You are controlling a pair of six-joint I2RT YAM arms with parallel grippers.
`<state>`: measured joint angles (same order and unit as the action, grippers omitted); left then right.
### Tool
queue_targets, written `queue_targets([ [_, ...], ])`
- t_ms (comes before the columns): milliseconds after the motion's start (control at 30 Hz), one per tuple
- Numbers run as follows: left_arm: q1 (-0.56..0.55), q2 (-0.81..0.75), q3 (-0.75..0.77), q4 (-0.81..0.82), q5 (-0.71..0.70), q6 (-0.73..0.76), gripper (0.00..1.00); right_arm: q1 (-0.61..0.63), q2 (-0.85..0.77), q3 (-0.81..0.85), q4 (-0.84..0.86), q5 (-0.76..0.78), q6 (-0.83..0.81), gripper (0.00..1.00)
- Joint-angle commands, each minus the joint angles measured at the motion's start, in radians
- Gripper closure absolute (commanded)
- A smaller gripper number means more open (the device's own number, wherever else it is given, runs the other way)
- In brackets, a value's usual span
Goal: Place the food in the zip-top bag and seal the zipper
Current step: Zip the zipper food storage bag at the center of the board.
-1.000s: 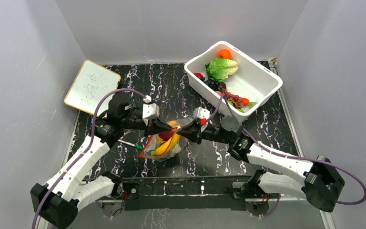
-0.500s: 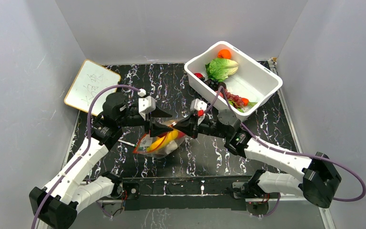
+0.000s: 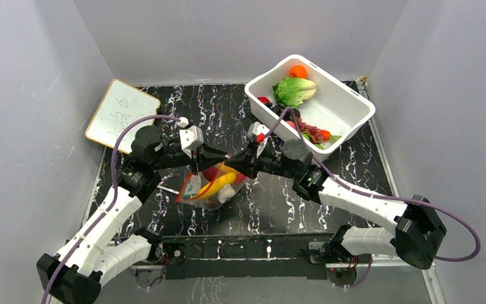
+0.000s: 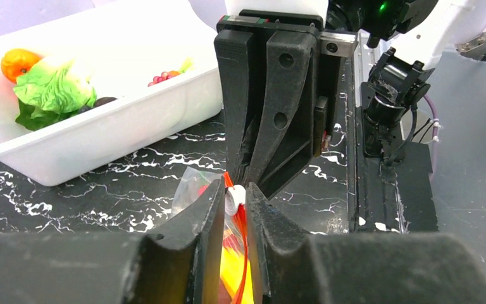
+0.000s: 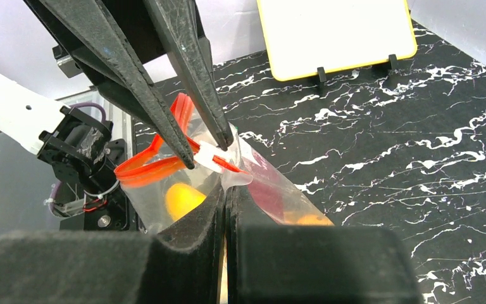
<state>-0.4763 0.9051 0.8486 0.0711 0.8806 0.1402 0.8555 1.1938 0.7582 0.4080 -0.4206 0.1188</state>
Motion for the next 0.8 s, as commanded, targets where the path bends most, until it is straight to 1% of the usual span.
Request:
queue_targets([
  [0, -0.002, -0.012, 0.019, -0.031, -0.019, 0.059, 0.84, -0.001, -0.011, 0.064, 0.043, 0.024, 0.015, 1.0],
  [67, -0.002, -0.006, 0.029, -0.062, -0.023, 0.075, 0.81, -0.001, -0.013, 0.064, 0.042, 0.028, 0.014, 1.0],
  [100, -0.002, -0.004, 0.033, -0.073, -0.023, 0.077, 0.76, -0.001, -0.012, 0.064, 0.042, 0.027, 0.015, 1.0],
  [267, -0.002, 0.015, 0.045, -0.092, -0.004, 0.067, 0.59, -0.001, -0.007, 0.062, 0.043, 0.03, 0.023, 1.0],
  [333, -0.003, 0.014, 0.04, -0.074, -0.002, 0.055, 0.56, -0.001, -0.004, 0.062, 0.045, 0.034, 0.025, 1.0],
  [467, -0.002, 0.011, 0.028, -0.047, -0.025, 0.048, 0.57, -0.002, -0.003, 0.062, 0.053, 0.036, 0.033, 1.0],
  [567, -0.002, 0.011, 0.025, -0.035, -0.049, 0.048, 0.6, -0.001, 0.0, 0.062, 0.052, 0.033, 0.038, 1.0],
  [600, -0.002, 0.01, 0.023, -0.034, -0.053, 0.051, 0.63, -0.001, -0.001, 0.061, 0.052, 0.033, 0.039, 1.0],
  [700, -0.002, 0.009, 0.023, -0.033, -0.062, 0.061, 0.76, -0.001, -0.004, 0.057, 0.054, 0.033, 0.043, 1.0],
  [767, -0.002, 0.008, 0.023, -0.033, -0.065, 0.063, 0.81, -0.001, -0.006, 0.056, 0.052, 0.032, 0.043, 1.0],
])
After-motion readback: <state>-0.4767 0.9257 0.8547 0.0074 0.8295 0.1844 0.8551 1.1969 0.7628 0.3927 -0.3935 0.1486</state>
